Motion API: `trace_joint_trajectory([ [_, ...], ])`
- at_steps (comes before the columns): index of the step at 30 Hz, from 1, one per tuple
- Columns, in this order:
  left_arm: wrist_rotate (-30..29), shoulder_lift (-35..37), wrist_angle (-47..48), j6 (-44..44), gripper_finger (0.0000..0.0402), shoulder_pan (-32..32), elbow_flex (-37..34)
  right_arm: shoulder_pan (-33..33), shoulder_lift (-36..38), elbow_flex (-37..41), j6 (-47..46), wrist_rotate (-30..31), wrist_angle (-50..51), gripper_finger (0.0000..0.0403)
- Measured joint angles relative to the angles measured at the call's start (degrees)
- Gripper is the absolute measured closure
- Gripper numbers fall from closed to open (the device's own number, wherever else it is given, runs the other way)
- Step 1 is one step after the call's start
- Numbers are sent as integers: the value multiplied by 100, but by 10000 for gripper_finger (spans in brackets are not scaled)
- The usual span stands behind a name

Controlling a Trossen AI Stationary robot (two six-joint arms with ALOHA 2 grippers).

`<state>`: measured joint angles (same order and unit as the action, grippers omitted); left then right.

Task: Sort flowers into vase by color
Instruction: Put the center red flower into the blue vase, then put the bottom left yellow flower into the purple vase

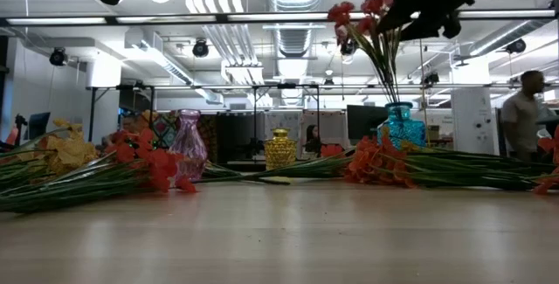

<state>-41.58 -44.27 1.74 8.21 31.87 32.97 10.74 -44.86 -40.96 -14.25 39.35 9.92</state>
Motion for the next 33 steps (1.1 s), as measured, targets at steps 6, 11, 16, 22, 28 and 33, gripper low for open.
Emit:
trace_joint_trajectory([
  [6,0,-1,0,0,402,-1,0,0,-111,-619,-752,-34,1527,126],
  [11,-2,-2,-2,2,402,-1,0,0,-147,-934,-1266,-187,2383,131],
  [16,0,-1,-2,2,402,0,0,0,-210,-1254,-1608,-259,3143,129],
  [22,0,-2,-2,42,402,-1,0,0,-213,-1378,-1627,-790,3194,133],
  [28,0,0,-2,85,402,-1,0,0,-215,-1505,-1825,-1120,3424,131],
  [33,0,-1,-1,148,402,0,0,0,-217,-1612,-2384,-1319,4191,137],
])
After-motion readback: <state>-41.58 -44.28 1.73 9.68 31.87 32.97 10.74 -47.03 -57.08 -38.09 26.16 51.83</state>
